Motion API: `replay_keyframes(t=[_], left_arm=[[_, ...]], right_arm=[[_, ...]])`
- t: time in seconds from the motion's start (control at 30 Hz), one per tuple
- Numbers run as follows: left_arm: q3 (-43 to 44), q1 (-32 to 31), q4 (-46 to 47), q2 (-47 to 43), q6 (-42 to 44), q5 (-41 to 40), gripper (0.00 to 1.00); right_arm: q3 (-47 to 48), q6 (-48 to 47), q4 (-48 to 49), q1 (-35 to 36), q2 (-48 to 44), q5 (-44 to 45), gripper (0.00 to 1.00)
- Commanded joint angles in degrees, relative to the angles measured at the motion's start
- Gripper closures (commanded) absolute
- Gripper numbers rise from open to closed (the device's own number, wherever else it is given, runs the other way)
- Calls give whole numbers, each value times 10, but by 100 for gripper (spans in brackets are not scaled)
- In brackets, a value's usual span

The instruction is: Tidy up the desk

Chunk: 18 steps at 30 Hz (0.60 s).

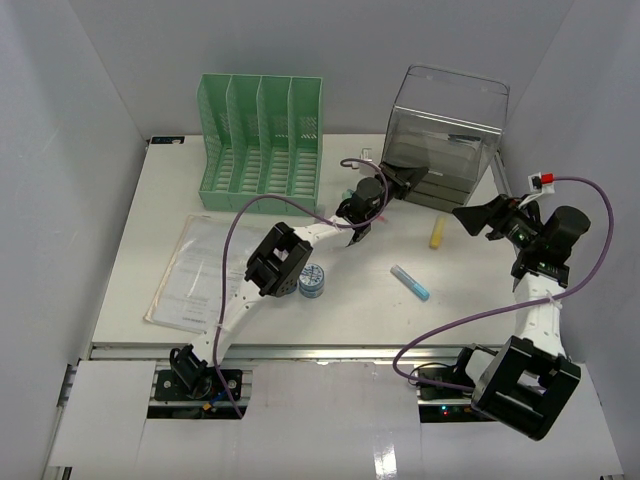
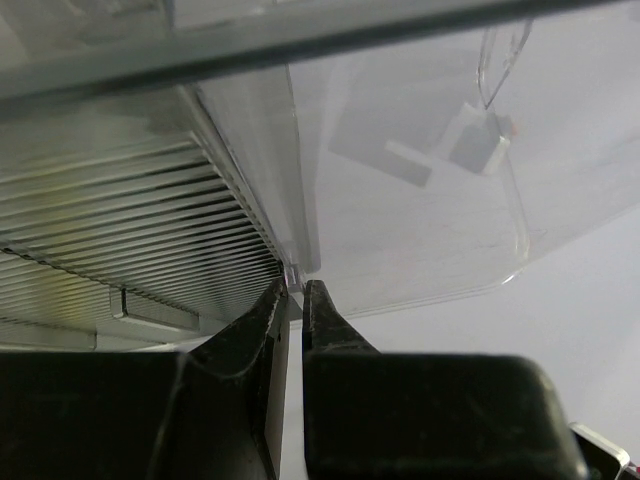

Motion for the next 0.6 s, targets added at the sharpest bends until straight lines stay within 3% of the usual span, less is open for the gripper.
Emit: replay_keyframes(t=[0.0, 0.57], left_arm=[[-32, 7, 25, -75, 58, 8, 100], [-120, 7, 88, -161, 72, 40, 100]], right_arm=[[31, -12, 1, -7, 13, 13, 7], [128, -45, -4, -38, 102, -8, 10]])
